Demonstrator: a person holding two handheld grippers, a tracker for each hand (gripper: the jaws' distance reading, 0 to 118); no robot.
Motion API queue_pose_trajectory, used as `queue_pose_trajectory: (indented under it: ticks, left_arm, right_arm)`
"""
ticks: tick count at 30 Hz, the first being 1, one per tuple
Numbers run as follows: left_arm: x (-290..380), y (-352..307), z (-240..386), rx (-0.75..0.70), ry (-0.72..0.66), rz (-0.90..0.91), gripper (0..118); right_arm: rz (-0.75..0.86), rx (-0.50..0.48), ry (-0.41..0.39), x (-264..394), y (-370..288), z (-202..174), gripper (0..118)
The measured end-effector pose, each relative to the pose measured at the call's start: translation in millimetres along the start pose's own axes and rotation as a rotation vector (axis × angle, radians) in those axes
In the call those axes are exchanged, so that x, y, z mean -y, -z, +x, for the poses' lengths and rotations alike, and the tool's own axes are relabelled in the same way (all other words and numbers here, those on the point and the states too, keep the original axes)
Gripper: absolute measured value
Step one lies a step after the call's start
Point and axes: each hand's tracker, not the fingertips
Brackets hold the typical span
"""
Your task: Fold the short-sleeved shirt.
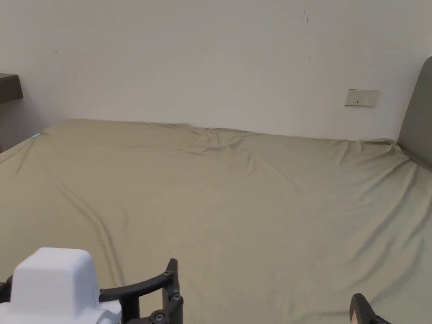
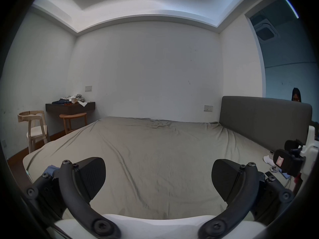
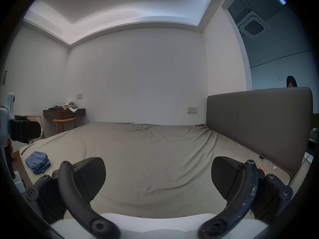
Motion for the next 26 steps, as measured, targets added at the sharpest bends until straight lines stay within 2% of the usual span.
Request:
queue_pose_trajectory:
  ticks: [6,13,26]
  left_arm:
    - [0.7,-0.5,0.5,0.012,-0.002,-0.009,118]
    - [1.6,2.2,-3.3,-0.019,-0.006,-0.026,118]
    - [4.3,6.6,-1.5,-0.001,-0.015,-0.055,118]
  right_arm:
    - [-0.006,-0.006,-0.012,0.0,-0.6,-3.0,118]
    - [-0.019,-0.013,0.015,1.4,1.5,-2.7,118]
    - [-0.024,-0.010,-0.001,1.2,1.7,-4.6,118]
